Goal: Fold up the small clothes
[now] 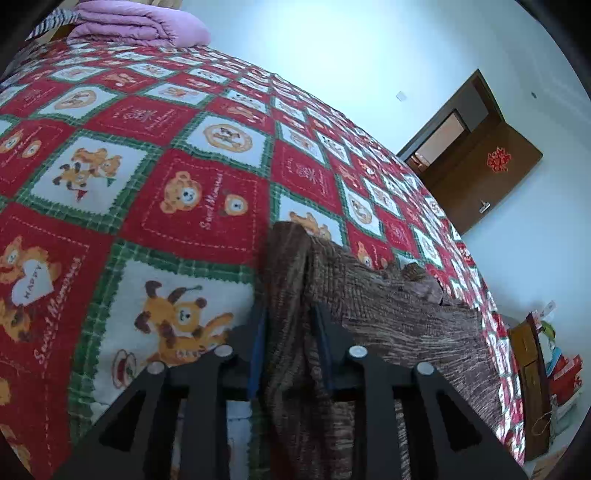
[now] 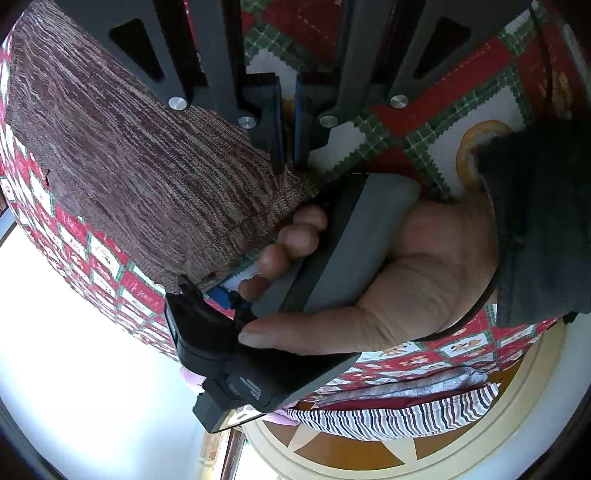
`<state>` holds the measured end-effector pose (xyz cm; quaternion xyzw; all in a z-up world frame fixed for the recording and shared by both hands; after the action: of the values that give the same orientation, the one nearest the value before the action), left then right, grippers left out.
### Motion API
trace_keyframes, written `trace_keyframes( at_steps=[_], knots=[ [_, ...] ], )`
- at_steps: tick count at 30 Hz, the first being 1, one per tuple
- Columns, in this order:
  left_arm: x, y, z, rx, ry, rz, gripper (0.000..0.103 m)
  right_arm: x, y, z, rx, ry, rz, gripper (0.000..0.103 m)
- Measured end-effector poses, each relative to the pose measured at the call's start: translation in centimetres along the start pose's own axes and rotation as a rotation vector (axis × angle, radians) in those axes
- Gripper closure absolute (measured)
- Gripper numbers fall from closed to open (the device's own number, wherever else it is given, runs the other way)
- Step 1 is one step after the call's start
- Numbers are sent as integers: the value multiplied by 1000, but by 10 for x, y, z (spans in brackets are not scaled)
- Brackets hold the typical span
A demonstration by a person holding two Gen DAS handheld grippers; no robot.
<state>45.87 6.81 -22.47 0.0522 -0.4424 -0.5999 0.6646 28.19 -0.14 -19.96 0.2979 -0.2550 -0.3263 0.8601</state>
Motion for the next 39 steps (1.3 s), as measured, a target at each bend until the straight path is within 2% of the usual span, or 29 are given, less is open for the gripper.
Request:
trace_keyframes(
  at_steps=[1, 3, 5, 12, 27, 31, 39],
  knots=[
    [2, -1, 0, -4, -2, -11, 75, 0, 1, 1, 6, 1, -3, 99],
    [9, -2, -3, -28, -14, -39, 88, 2, 2, 5, 17, 9, -16, 99],
    [10, -2, -4, -47, -15, -28, 91, 7, 3, 13, 35, 21, -40, 99],
    [25, 6, 14, -66, -88, 46, 92, 50, 5, 52, 130, 57, -192, 99],
    [121, 23, 17, -42, -155, -35, 93, 130, -19, 115, 243, 63, -404, 99],
    [150, 22, 13, -47, -180, -71, 93, 152, -31, 129, 258, 67, -460, 99],
    [201, 12, -6, -64, -208, -125, 93, 189, -61, 159, 278, 22, -538, 99]
  ],
)
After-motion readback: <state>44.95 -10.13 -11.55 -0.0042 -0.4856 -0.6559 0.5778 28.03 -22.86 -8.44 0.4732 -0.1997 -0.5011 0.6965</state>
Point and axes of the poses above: each gripper's, at about its wrist camera, not at the fingertips, and z roughly against the way its jaws point, x to its right, y to its top, the point moved 8 cm from there along -z, roughly the way its jaws point, and after that the axes turned 4 degrees about x, right-handed, at the moved point
